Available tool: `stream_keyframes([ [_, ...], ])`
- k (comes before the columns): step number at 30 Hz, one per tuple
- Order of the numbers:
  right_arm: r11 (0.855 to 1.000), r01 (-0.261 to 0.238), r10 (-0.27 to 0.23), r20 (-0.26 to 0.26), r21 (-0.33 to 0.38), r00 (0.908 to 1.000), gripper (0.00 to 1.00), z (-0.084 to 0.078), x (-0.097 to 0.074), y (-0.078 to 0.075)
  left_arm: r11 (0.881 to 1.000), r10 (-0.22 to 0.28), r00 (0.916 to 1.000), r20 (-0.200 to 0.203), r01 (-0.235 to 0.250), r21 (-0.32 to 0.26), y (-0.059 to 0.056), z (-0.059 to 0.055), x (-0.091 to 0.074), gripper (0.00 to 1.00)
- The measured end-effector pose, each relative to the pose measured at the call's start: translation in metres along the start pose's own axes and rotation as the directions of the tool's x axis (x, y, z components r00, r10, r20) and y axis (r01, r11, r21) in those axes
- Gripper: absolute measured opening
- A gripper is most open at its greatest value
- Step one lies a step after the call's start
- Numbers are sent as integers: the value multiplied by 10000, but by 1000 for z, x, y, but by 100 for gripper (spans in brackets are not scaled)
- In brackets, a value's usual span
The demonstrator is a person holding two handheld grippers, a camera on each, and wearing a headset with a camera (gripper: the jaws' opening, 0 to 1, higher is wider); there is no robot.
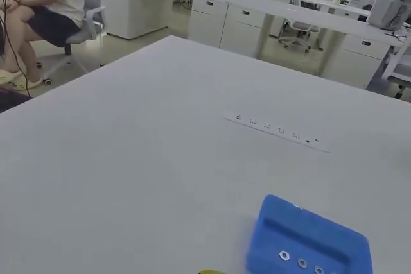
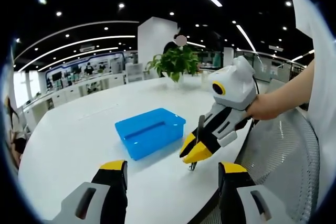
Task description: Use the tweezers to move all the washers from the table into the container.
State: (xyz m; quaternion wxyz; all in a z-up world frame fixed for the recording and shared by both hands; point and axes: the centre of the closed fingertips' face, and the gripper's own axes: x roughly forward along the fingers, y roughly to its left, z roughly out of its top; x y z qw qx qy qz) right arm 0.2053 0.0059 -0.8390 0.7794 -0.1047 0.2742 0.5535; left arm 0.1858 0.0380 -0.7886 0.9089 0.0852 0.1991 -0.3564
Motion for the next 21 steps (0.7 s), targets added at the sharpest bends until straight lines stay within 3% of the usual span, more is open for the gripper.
stream_keyframes([
  [3, 9978, 66, -70, -57, -652, 10000, 5, 0, 1, 2, 10000, -11, 10000, -12, 11, 21, 0, 0, 0, 70],
  [14, 9914, 125, -136, -75, -1304, 9999, 3, -2, -2, 0, 10000, 14, 10000, -24, -14, 41, 0, 1, 0, 70],
  [21, 9938, 179, -170, 84, -1101, 9998, 3, 1, -1, 0, 10000, 23, 10000, -40, -23, 40, -1, 0, 1, 70],
])
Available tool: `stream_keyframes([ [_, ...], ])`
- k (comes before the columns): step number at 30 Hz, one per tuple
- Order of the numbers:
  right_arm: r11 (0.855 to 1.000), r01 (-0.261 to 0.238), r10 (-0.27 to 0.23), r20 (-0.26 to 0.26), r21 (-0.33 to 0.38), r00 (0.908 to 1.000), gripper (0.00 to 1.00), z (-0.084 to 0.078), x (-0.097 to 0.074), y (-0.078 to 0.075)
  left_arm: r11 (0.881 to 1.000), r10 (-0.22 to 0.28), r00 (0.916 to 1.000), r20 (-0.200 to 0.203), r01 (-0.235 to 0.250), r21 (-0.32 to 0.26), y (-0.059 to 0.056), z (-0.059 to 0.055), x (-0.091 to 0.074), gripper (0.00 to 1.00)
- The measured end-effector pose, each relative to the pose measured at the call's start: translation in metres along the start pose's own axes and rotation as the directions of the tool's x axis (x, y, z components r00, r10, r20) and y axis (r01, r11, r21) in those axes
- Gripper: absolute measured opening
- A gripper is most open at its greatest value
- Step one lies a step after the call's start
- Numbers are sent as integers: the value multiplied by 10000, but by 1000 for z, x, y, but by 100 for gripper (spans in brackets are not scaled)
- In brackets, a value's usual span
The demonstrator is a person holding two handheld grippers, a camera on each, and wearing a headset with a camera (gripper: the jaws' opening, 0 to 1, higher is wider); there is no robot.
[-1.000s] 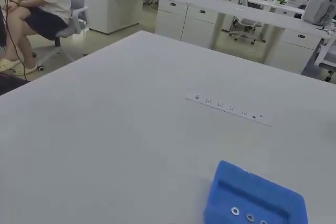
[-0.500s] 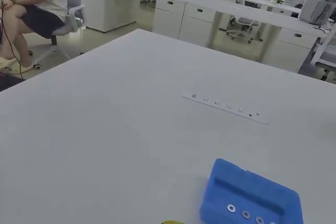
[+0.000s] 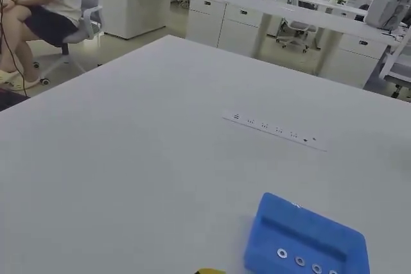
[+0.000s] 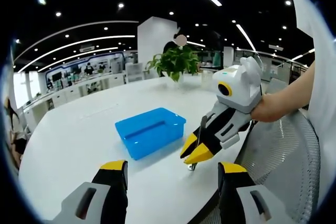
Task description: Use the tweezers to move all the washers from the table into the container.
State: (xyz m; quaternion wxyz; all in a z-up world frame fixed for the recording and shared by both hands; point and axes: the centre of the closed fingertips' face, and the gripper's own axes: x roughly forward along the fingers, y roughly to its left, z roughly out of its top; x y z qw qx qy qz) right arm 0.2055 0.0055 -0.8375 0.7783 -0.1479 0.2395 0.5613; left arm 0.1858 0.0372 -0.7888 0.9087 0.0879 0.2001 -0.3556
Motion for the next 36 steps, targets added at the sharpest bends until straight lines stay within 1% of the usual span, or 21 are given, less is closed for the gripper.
stream_keyframes([
  [3, 10000, -15, 15, 95, -2, 10000, 3, 5, -1, 0, 10000, -7, 10000, -17, 7, 6, 0, 0, 0, 70],
  [9, 9998, 3, 4, 390, -181, 9992, 3, 22, -1, -3, 10000, -37, 10000, -33, 37, 1, -1, 0, 1, 70],
  [12, 9995, 71, -54, 542, -317, 9985, 3, 32, -1, -8, 10000, -55, 10000, -19, 55, -11, -2, 0, 1, 69],
  [16, 9988, 178, -146, 701, -449, 9974, 3, 42, 0, -15, 10000, -97, 9999, -30, 97, 2, -2, 0, 1, 68],
  [20, 9987, 288, -250, 890, -415, 9957, 3, 51, 1, -24, 9999, -112, 9999, -44, 112, -11, -3, -1, 0, 68],
  [26, 9988, 459, -434, 1308, -157, 9905, 3, 67, 4, -37, 9999, -128, 9999, -52, 128, -36, -3, -1, 0, 67],
  [29, 9986, 528, -523, 1471, 5, 9877, 3, 72, 6, -43, 9999, -167, 9998, -61, 167, -39, -3, -1, -1, 67],
  [31, 9982, 554, -583, 1656, 223, 9845, 3, 77, 7, -50, 9998, -182, 9998, -75, 182, -35, -3, -1, -1, 67],
  [32, 9970, 669, -729, 1743, 402, 9820, 3, 80, 8, -56, 9998, -195, 9998, -87, 195, -32, -3, -2, -1, 67],
  [34, 9954, 646, -772, 1943, 703, 9779, 3, 84, 9, -63, 9998, -198, 9998, -83, 198, -34, -3, -2, -1, 67],
  [36, 9931, 696, -877, 2030, 948, 9752, 3, 86, 11, -72, 9998, -187, 9998, -99, 186, -46, -3, -2, -1, 66],
])
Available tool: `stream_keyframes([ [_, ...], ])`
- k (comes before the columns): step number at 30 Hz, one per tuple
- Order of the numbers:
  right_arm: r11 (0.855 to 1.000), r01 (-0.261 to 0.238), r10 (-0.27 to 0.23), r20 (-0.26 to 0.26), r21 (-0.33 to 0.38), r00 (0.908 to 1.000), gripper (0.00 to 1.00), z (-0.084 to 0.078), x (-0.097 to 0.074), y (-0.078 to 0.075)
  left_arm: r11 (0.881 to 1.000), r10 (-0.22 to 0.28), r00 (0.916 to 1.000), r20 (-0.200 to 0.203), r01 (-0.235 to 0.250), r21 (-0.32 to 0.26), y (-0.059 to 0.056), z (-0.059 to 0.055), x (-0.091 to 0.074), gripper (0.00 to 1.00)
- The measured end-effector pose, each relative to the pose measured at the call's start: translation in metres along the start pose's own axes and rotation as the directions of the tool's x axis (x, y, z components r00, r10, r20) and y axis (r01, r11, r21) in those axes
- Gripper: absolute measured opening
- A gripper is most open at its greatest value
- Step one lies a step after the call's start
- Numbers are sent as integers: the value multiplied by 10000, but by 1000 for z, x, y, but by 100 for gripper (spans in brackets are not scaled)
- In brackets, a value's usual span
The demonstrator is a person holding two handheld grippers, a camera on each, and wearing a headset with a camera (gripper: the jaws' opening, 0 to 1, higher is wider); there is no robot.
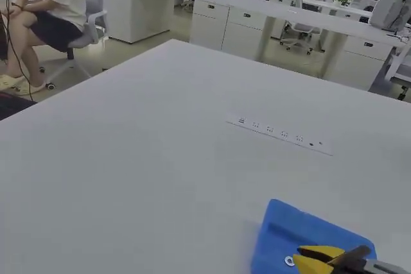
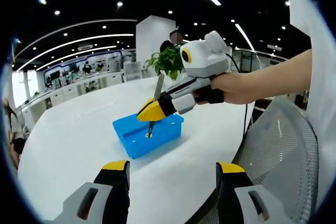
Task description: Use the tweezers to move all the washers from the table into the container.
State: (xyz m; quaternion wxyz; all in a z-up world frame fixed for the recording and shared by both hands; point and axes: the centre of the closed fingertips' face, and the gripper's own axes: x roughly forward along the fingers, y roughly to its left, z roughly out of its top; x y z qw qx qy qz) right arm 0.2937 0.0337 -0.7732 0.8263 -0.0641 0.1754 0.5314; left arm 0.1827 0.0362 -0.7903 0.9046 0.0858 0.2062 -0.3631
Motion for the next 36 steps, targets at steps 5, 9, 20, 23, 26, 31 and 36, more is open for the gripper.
stream_keyframes([
  [5, 9996, 174, -169, -246, 218, 9996, 3, -4, 11, -19, 9999, 124, 9997, 219, -122, -82, 3, 4, -2, 66],
  [9, 9982, 244, -235, -174, 555, 9996, 3, -2, 20, -31, 9998, 75, 9993, 353, -68, -213, 2, 6, -1, 66],
  [20, 9934, 297, -254, -398, 1111, 9989, 3, -12, 45, -51, 9997, 146, 9988, 474, -136, -226, 4, 7, -2, 66],
  [23, 9899, 331, -281, -387, 1376, 9989, 3, -14, 51, -57, 9996, 146, 9984, 537, -132, -255, 4, 9, -2, 66],
  [26, 9882, 447, -363, -593, 1465, 9976, 3, -19, 57, -63, 9995, 81, 9979, 645, -62, -305, 3, 10, -2, 66],
  [31, 9888, 420, -307, -804, 1435, 9963, 3, -25, 61, -61, 9972, -97, 9964, 838, 159, -737, 3, 14, -4, 67],
  [36, 9895, 384, -248, -978, 1396, 9949, 3, -29, 62, -60, 9882, -199, 9937, 1099, 363, -1491, 5, 18, -7, 67],
])
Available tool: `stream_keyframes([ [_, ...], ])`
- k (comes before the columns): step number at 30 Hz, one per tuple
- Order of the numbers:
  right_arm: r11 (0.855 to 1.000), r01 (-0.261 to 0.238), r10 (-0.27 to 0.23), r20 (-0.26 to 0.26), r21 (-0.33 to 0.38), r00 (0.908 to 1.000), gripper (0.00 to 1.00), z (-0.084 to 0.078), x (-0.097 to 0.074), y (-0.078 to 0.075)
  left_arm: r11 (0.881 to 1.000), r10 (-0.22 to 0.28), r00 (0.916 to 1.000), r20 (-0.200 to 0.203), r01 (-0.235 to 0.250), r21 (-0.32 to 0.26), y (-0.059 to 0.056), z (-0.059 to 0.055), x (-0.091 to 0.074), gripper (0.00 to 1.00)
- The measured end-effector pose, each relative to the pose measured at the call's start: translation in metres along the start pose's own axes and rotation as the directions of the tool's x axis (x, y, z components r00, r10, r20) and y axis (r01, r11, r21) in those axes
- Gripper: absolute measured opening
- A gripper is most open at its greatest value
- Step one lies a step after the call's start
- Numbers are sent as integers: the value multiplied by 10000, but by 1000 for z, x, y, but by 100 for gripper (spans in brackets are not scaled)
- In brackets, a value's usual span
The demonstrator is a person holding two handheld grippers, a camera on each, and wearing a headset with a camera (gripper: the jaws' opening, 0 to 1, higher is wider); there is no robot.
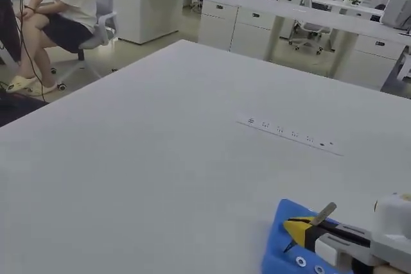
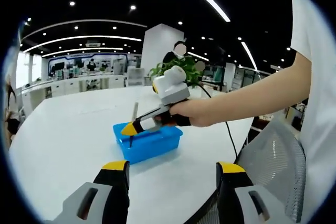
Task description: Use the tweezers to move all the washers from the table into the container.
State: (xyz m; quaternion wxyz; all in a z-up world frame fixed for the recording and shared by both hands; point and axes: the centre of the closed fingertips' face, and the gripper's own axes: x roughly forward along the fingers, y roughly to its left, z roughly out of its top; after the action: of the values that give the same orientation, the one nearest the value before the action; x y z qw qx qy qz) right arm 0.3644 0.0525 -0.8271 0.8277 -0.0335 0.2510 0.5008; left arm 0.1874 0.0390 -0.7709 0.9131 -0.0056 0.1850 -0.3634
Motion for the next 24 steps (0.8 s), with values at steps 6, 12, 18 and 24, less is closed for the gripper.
stream_keyframes([
  [6, 10000, -64, 64, -79, -24, 9999, 3, -2, 2, 2, 9961, -152, 9998, 136, 164, -868, 5, 7, -3, 67],
  [12, 9998, -131, 127, -229, -177, 9997, 4, -5, 4, 6, 9963, -338, 9994, 26, 339, -794, 12, 14, -4, 63],
  [18, 9998, -146, 145, -88, -157, 9999, 4, -1, 1, 7, 9972, -504, 9987, 9, 504, -544, 25, 26, -5, 57],
  [24, 9994, -204, 211, 247, -283, 9995, 4, 13, -7, 12, 9938, -660, 9968, 442, 697, -866, 38, 39, -7, 48],
])
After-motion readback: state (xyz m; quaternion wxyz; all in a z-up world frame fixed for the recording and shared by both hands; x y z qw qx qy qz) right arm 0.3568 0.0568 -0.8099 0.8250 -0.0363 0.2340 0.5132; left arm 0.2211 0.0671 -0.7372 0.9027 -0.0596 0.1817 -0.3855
